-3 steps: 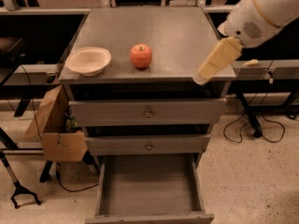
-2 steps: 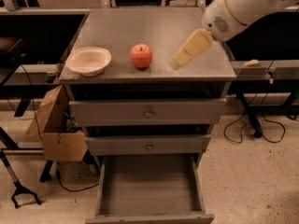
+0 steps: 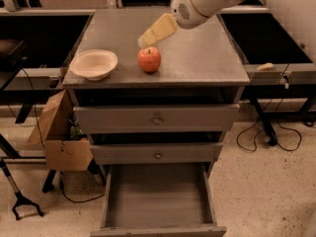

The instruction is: Place apple into bottom drawer

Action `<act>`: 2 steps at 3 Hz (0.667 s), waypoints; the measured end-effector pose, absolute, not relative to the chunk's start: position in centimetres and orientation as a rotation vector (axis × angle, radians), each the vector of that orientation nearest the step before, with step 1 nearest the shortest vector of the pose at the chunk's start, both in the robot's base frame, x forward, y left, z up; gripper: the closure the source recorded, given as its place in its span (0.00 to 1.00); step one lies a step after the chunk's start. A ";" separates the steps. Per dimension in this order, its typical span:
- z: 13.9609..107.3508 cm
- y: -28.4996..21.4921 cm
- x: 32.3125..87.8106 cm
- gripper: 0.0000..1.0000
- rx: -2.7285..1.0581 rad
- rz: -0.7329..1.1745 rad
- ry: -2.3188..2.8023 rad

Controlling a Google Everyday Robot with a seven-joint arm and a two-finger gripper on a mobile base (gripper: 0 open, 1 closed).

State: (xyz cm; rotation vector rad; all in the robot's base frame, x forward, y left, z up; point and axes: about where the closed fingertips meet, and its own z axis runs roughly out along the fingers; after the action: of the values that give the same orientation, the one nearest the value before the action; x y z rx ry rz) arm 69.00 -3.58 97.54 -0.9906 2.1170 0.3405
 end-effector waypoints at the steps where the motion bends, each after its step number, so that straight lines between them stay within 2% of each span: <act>1: 96.2 0.4 72.3 0.00 -0.959 0.381 2.156; 2: 96.2 0.4 72.3 0.00 -0.960 0.381 2.155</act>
Offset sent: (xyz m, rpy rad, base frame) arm 0.0292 0.0326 -0.0122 0.0176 0.0393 -0.0182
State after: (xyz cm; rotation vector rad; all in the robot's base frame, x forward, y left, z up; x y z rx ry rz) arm 72.28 0.44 96.22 -0.9600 2.1555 0.3813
